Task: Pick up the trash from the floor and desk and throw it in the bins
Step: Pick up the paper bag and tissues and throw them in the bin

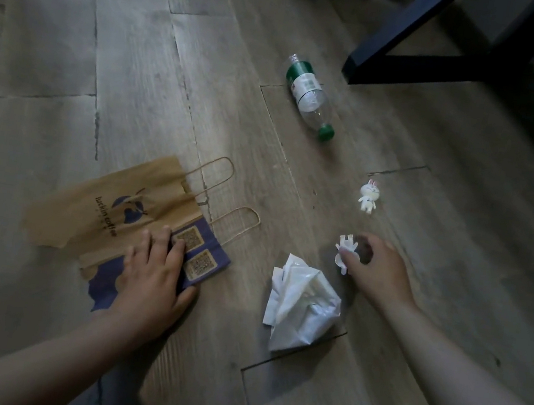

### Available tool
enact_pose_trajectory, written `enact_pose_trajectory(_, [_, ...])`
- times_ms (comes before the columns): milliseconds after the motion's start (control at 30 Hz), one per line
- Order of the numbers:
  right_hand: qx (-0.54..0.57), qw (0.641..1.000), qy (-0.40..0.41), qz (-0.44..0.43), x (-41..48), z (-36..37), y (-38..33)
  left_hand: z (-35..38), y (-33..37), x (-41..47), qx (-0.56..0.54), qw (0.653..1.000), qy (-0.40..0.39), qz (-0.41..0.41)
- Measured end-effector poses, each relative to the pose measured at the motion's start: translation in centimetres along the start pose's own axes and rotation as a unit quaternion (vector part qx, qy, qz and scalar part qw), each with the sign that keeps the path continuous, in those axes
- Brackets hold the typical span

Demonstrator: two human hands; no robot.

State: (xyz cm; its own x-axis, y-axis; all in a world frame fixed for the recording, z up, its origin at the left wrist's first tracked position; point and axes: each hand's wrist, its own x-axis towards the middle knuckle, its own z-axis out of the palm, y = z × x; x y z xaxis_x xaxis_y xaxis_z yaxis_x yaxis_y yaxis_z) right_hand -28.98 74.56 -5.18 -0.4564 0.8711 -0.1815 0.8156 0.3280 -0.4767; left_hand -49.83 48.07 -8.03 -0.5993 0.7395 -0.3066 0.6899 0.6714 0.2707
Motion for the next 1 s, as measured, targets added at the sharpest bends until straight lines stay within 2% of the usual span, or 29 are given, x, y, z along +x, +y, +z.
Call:
enact_pose_trajectory(133, [-0.014, 0.998, 0.054, 0.020, 3.5, -0.2, -0.1, 0.0, 0.2, -0.1, 0.005, 1.000, -0.002, -0.003])
enact_pose_trajectory(433, [-0.075, 0.995, -0.061, 0.010, 11.5, -0.4, -1.7, -0.1, 0.5, 0.0, 0.015, 1.000, -0.005, -0.012])
enact_pose_trajectory(667, [-0.090, 0.993, -0.063, -0.029, 6.6, 0.7, -1.7, 0.2, 0.3, 0.2, 0.006, 1.000, -0.004, -0.007])
enact_pose_trajectory(900, [-0.017, 0.991, -0.134, -0.010, 0.6, 0.0, -2.1, -0.6, 0.2, 0.1, -0.001, 1.000, -0.022, 0.000])
enact_pose_trajectory(1000, [0.038, 0.979, -0.198, 0.006, -1.8, 0.7, -3.0, -1.3, -0.1, 0.1, -0.015, 1.000, -0.024, 0.007])
